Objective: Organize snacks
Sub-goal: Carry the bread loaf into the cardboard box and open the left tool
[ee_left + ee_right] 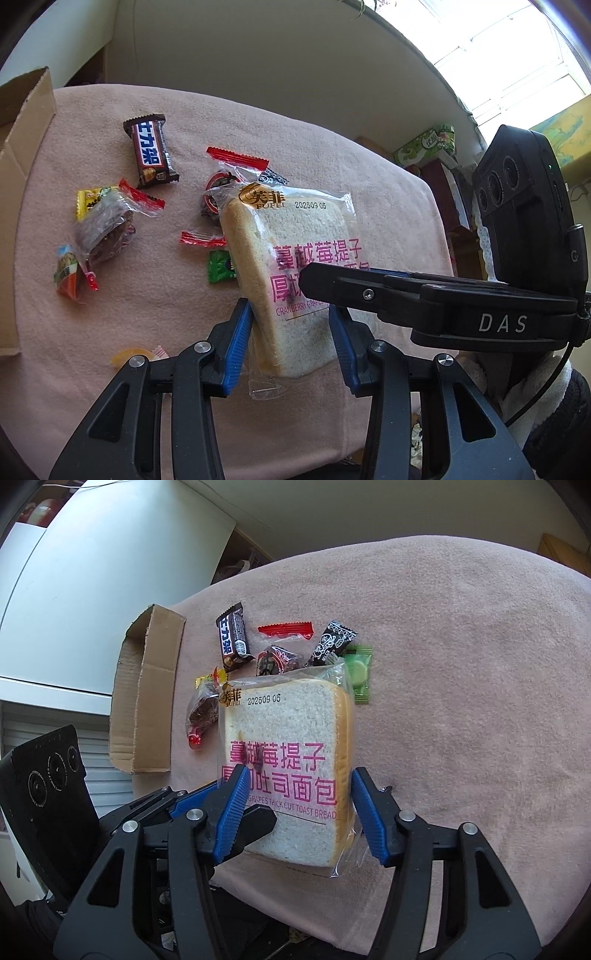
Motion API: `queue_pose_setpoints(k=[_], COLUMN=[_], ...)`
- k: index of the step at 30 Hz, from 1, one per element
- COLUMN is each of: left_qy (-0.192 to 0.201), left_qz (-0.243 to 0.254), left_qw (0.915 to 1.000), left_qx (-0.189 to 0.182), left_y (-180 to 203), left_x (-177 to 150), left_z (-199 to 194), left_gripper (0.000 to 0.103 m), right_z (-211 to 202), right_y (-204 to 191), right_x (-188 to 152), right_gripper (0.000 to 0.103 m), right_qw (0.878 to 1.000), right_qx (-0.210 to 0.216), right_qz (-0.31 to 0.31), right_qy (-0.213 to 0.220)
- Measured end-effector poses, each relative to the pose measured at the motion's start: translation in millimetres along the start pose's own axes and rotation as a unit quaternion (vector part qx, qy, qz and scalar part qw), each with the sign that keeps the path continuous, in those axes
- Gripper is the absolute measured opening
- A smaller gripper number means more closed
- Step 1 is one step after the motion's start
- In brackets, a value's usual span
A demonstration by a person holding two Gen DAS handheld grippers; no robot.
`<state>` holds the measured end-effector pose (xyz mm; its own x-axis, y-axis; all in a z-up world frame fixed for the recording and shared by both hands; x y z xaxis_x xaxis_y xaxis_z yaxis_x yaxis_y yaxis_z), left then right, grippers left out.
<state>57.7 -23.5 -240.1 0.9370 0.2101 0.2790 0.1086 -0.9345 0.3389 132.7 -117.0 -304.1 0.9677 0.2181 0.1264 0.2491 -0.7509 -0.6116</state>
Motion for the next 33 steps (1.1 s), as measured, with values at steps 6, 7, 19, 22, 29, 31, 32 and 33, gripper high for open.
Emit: queue_pose_setpoints(k=[6, 7, 19, 22, 29, 31, 32, 33], left_qy=[0.018, 0.022, 0.071, 0.082, 0.105, 0.110, 0.112, 0.114], left_qz=[-0.011, -0.014, -0.070, -0.088, -0.124, -0.132, -0.136, -0.142], left_qw=[0.9998, 0.9996, 0.9944, 0.9918, 0.9847, 0.9826, 0.9815, 0.9804], left_qx=[0.005, 0.007, 0.036, 0.042, 0.063, 0.071, 0.074, 0.076], left_y=[-12, -16, -80, -98, -143, -150, -155, -158], left_x=[4, 4, 7, 8, 3, -1, -4, -4], left_z=[-16, -20, -67, -78, -101, -106, -108, -110], left_gripper=[0.041, 0.041, 0.041, 0.041, 0.041, 0.041, 0.041, 0.041], right_z=[1, 1, 30, 40, 72, 82, 87, 93], right_y=[-21, -26, -98, -119, -167, -179, -185, -190], right_x=[7, 8, 26, 30, 36, 37, 38, 38], right_gripper=[0.060, 0.060, 0.060, 0.060, 0.060, 0.060, 0.060, 0.060], right_qw=[1.000, 1.000, 0.996, 0.994, 0.987, 0.985, 0.984, 0.983], right_qx=[0.004, 0.004, 0.030, 0.038, 0.050, 0.051, 0.052, 0.053], right_qz=[-0.017, -0.021, -0.082, -0.102, -0.142, -0.152, -0.157, -0.161], right_qy=[-0.001, -0.001, -0.023, -0.031, -0.054, -0.060, -0.064, -0.067])
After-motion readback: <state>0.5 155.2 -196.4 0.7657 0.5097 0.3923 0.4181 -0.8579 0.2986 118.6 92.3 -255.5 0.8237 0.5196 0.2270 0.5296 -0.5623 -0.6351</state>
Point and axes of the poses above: each gripper's, at about its wrist camera, not at the fingertips, and z roughly the way its jaws point, y to its right, x to its top, the point moved 3 cm from there along z, roughly the way its jaws point, and after that the axes turned 10 degrees about x, right-handed, at the moved point
